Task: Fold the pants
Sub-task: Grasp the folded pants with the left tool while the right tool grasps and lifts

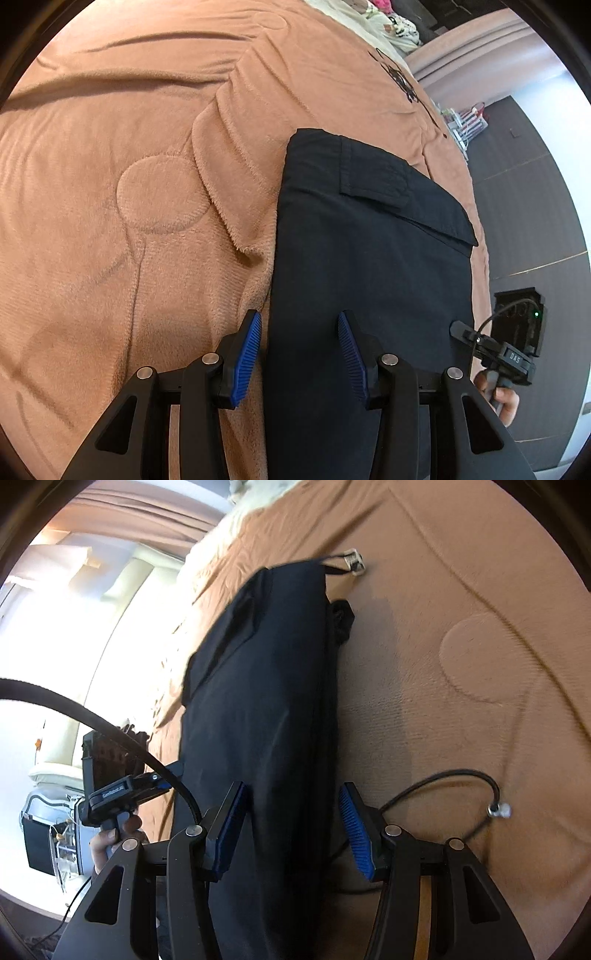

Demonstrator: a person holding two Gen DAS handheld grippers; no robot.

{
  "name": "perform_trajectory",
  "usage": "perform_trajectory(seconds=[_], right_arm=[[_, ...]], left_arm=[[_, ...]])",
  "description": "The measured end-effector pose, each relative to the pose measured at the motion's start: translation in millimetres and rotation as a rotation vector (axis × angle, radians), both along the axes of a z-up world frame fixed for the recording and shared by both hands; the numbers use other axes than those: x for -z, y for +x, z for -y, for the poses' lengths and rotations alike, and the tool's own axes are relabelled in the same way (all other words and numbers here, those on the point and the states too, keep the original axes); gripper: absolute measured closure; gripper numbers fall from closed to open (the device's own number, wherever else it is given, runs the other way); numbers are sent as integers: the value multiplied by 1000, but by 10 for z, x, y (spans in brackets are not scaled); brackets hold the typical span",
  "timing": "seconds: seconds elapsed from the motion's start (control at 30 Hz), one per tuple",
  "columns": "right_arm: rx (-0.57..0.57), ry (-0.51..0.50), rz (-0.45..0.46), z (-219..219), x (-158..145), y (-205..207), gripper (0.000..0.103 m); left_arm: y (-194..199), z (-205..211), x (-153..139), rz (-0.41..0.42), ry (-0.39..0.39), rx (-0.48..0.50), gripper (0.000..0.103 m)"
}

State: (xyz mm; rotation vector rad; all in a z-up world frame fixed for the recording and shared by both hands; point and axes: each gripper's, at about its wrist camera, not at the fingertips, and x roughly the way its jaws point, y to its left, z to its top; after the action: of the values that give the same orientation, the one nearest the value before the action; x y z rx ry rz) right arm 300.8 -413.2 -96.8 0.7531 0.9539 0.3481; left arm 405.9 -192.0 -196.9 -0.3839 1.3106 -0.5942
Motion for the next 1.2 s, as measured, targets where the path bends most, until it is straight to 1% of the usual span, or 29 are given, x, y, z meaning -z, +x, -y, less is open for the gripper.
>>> perform_trajectory(seconds=[0.13,0.2,0.27,0.3,0.37,0.4,0.43,0.5,0.6,0.67,0.7,0.77,0.93,0.97,1.0,1.03,1.07,1.13,1.2], right_arm=[[-17,37,12,2,25,183,52],[-24,39,24,3,28,208,52],[-28,22,33,-30,7,237,67],[-28,11,44,-40,-13,230,69],[-29,27,90,-20,-70,156,83],[-32,40,107,7,-85,67,84],[-34,43,118,13,-90,34,84],[-36,10,107,-4,-55,18,84],[-34,36,68,19,47,54,72],[-26,46,52,39,86,79,53],[-32,56,50,37,102,88,51],[-53,84,48,17,127,126,51],[-101,77,64,-21,105,272,51],[-105,82,68,-26,110,300,53],[-107,83,71,-4,124,322,56],[-110,84,70,4,132,341,66],[-107,86,77,7,122,343,70],[-103,82,101,-11,91,308,77],[-96,70,121,-26,57,246,80]], left_arm=[[40,21,18,-2,-23,0,57],[56,42,19,-2,-37,-2,57],[51,57,-4,10,-52,-4,69],[44,63,-23,18,-53,-2,70],[32,48,-64,30,-71,-5,74],[35,43,-72,31,-81,-5,74],[39,36,-76,31,-92,-4,74],[59,44,-61,26,-87,-2,74],[91,50,-21,13,-83,-7,74],[90,54,-7,10,-87,-9,74],[89,55,6,9,-88,-8,74],[95,43,38,0,-93,-8,74],[103,74,114,-14,-112,-6,74],[116,70,130,-16,-121,-6,74],[126,56,142,-21,-130,-11,74],[127,37,143,-21,-137,-17,75],[108,-4,133,-15,-144,-18,81],[75,2,66,13,-145,-8,88],[46,1,-4,30,-150,-4,90]])
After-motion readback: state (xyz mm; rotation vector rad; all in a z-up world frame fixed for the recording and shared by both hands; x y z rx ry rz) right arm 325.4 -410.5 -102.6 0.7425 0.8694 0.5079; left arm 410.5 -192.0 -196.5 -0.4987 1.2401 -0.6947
